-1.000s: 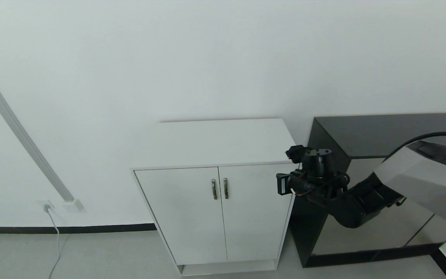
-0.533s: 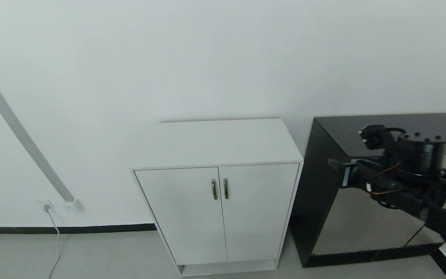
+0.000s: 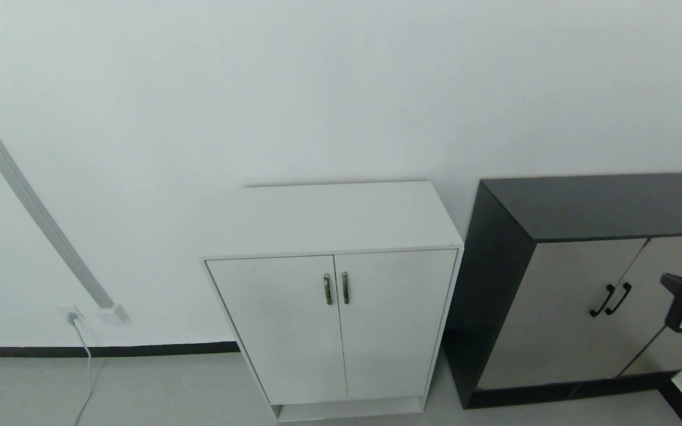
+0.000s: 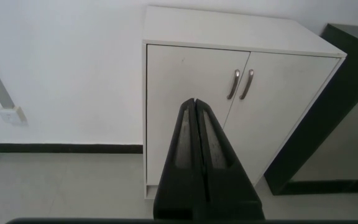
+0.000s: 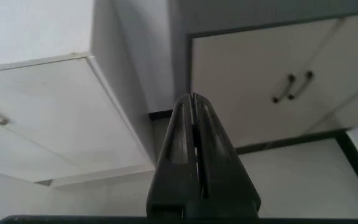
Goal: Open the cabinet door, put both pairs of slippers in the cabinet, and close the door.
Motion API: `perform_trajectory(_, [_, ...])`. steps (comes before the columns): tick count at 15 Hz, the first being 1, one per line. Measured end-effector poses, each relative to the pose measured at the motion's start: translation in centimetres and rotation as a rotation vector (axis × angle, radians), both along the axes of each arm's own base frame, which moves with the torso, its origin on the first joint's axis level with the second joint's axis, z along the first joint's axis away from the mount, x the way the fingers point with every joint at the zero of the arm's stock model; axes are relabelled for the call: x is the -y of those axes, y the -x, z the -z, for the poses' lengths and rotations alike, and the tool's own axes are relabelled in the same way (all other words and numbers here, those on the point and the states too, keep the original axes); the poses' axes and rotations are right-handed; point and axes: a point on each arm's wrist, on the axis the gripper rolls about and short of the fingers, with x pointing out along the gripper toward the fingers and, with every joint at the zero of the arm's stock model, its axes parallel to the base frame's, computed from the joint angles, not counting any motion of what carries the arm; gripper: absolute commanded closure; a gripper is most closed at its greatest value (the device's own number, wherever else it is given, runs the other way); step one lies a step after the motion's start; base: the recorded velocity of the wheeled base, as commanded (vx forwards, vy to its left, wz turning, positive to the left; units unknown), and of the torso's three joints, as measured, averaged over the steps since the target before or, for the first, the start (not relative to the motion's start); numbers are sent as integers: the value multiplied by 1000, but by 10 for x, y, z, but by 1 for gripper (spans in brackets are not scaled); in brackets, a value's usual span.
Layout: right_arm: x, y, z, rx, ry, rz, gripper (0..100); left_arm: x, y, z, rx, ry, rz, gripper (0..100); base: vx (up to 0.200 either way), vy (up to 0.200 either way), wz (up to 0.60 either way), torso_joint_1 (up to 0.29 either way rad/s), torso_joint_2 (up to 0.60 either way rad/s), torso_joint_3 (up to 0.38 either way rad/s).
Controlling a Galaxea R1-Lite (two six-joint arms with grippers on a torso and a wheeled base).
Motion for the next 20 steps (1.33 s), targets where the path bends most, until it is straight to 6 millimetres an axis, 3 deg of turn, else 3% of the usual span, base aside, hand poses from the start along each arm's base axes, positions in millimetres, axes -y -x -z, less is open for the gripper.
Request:
perform_trajectory(5, [10,71,13,-80,26,-11,100,0,0,0,0,0,0,100,0,0,0,0,0,0])
perform_trajectory(8, [11,112,27,-113,43,-140,100,0,0,0,0,0,0,100,0,0,0,0,0,0])
perform_trajectory(11, [11,143,54,-124,72,-298,100,0,0,0,0,0,0,100,0,0,0,0,0,0])
perform_trajectory(13, [11,152,69,-119,75,-360,100,0,0,0,0,0,-1,100,0,0,0,0,0,0])
perform_trajectory(20, [12,164,94,-133,79,-414,100,0,0,0,0,3,-1,100,0,0,0,0,0,0])
